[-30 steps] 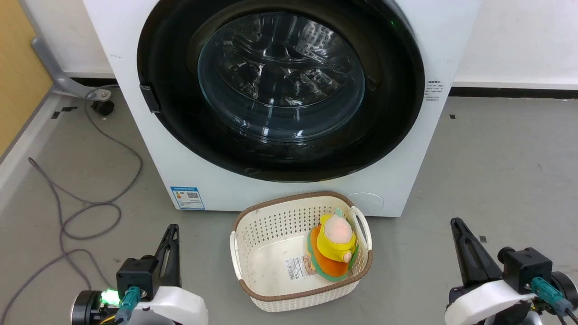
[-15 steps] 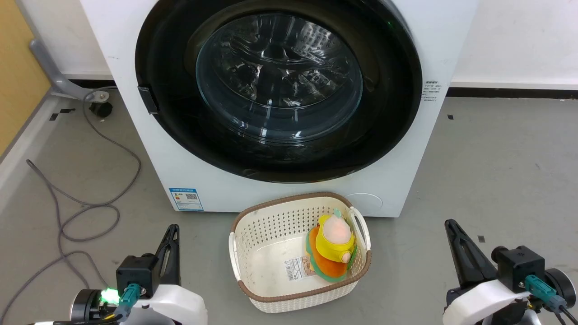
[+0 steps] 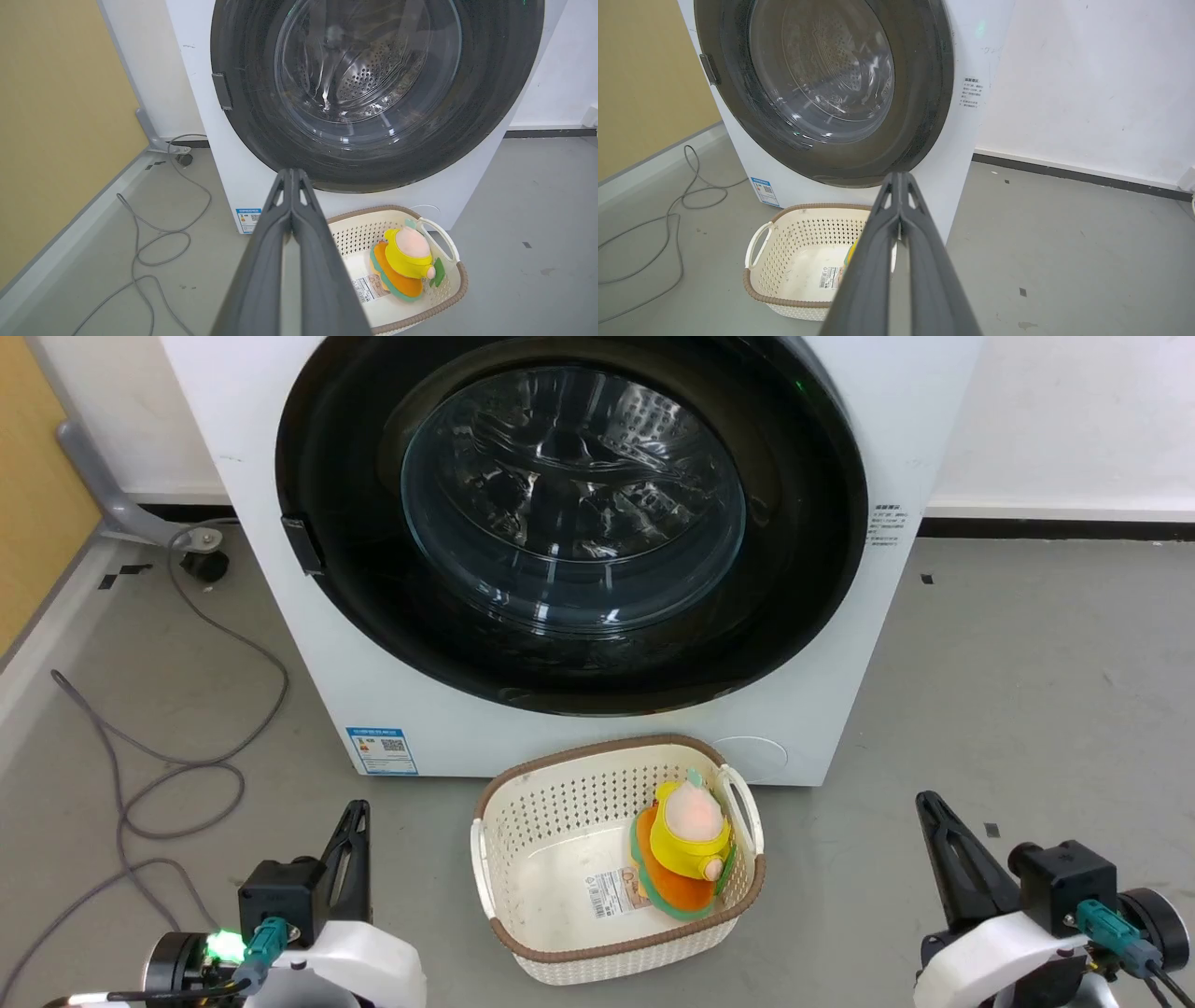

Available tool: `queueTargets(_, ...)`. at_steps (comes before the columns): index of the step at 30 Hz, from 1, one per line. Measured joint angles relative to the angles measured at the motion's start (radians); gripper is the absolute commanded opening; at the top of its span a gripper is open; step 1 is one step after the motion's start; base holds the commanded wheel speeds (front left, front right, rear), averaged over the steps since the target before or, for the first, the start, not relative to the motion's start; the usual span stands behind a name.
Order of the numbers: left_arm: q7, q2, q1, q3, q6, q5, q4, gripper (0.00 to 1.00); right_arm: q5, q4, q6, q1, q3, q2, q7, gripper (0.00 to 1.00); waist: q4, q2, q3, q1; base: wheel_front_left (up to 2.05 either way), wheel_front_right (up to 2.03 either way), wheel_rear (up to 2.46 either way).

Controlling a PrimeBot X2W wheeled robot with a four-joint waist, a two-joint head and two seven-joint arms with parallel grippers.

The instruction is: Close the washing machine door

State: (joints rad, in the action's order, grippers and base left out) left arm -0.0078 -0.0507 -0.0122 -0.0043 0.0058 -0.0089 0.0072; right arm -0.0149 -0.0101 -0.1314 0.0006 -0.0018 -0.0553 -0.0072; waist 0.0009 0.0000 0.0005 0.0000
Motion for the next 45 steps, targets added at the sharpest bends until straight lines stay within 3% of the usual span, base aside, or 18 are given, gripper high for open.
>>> queueTargets(45,0.007,0.0,0.001,0.003,0.0,0.006,-0.003,0.0,0.007,0.004,0.0,0.0,0.002,0.0,0.007,0.0,-0.001,0.0,0.0,0.0,0.0,0.0,0.0)
